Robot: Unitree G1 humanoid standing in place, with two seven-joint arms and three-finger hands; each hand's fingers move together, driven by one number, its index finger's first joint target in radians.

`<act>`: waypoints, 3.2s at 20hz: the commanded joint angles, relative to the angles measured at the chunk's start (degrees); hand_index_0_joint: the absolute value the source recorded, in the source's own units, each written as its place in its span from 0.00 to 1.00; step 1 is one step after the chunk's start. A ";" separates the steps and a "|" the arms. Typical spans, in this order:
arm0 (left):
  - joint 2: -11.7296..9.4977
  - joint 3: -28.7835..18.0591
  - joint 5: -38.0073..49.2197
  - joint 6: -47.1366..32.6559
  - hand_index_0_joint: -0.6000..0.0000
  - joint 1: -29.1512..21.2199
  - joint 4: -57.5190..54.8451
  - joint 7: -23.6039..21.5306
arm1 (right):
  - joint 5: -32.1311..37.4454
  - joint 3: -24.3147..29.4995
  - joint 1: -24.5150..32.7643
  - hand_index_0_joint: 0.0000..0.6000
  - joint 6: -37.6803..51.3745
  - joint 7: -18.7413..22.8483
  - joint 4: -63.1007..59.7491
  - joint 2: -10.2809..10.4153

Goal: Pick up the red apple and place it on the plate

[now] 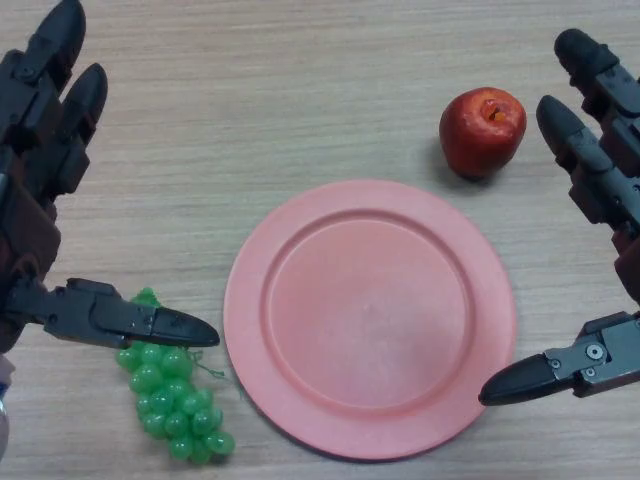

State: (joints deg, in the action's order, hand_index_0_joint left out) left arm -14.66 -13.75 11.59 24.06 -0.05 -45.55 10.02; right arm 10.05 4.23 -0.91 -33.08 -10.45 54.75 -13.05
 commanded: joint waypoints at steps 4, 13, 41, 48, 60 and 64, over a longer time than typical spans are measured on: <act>-3.01 -2.65 0.58 -5.18 1.00 -3.42 -3.23 -0.77 | 2.50 3.01 1.28 0.00 5.23 1.02 3.08 -1.31; -2.74 -1.94 0.81 -7.54 1.00 -3.53 -2.09 -1.19 | 2.36 2.42 1.60 0.00 6.02 1.30 1.75 -1.16; -2.27 -5.54 4.03 -17.01 1.00 -0.09 5.34 2.87 | -14.64 -1.51 45.95 0.00 32.98 12.85 -79.60 -3.68; -2.59 -7.43 4.39 -19.02 1.00 0.90 6.59 3.29 | -18.79 -2.16 54.44 0.00 43.62 19.88 -102.15 -3.01; -1.37 -9.70 4.76 -21.65 1.00 3.27 7.50 2.91 | -24.71 -3.18 58.24 1.00 45.40 26.53 -112.63 -0.89; -1.12 -9.35 4.35 -21.44 1.00 3.55 7.08 2.60 | -21.37 -1.76 55.91 1.00 42.94 24.50 -104.25 -0.26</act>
State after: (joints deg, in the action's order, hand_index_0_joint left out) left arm -14.31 -20.54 14.60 11.93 4.49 -35.49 12.75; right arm -11.79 0.50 50.70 3.91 12.04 -51.35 -11.89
